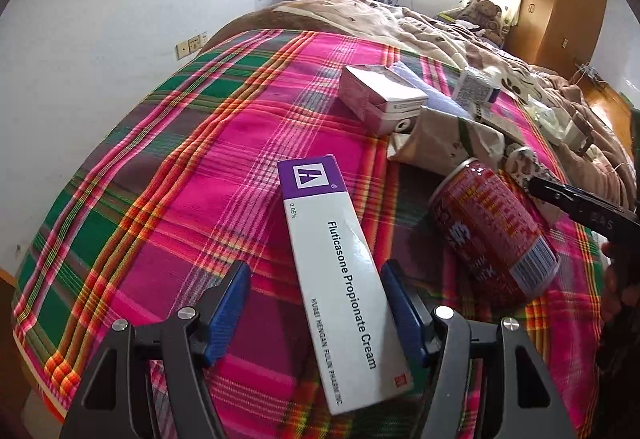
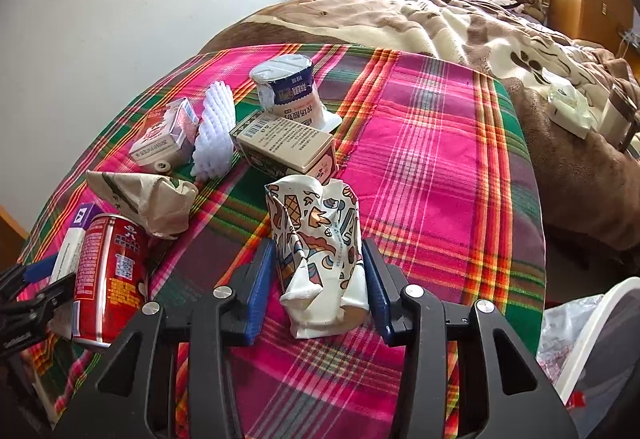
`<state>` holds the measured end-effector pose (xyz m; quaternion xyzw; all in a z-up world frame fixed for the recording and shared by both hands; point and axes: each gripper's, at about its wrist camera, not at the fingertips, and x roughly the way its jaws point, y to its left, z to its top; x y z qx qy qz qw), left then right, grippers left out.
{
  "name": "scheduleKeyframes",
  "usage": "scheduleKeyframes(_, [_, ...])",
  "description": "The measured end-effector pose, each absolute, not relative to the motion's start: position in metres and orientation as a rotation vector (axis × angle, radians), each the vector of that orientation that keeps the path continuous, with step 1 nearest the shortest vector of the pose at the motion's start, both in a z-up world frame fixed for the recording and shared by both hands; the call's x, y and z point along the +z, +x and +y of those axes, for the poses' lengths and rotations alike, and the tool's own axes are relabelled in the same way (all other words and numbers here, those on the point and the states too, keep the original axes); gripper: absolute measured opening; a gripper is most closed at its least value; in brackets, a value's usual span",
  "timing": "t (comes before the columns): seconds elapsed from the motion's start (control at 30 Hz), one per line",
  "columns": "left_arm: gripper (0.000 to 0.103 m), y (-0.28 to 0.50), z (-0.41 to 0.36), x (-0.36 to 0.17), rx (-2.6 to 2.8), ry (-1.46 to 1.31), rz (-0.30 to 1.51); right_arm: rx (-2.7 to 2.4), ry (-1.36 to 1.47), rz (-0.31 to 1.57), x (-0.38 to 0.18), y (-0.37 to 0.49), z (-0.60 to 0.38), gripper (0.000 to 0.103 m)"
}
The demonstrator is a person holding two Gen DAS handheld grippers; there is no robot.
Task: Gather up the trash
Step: 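Grasp the cream tube box with the left tool while the right tool grasps the patterned paper bag, then lift the cream box and paper bag and carry both over the wastebasket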
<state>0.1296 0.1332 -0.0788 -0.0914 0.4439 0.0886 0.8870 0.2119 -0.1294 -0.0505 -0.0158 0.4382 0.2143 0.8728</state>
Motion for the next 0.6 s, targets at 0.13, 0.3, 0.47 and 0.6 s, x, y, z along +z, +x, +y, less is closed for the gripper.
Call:
scheduleKeyframes(0.13, [0.067,0.136,0.133,-0.081,0.200,-0.168,0.916,0.432,-0.019,0.916,-0.051,0.212,-0.132,0.044])
scheduleKeyframes(0.3, [0.041,0.138,0.134,-0.080,0.216,-0.164,0.904,0.411,-0.014,0.908,-0.050,0.212,-0.134,0.043])
scheduleKeyframes(0.47, [0.036,0.136,0.136,-0.078,0.199,-0.176,0.894,0.403,-0.001,0.885,-0.045,0.204,-0.137,0.043])
scheduleKeyframes(0.6, [0.036,0.131,0.135,-0.073,0.183,-0.187,0.878,0.400,0.018,0.869,-0.042,0.195,-0.141,0.043])
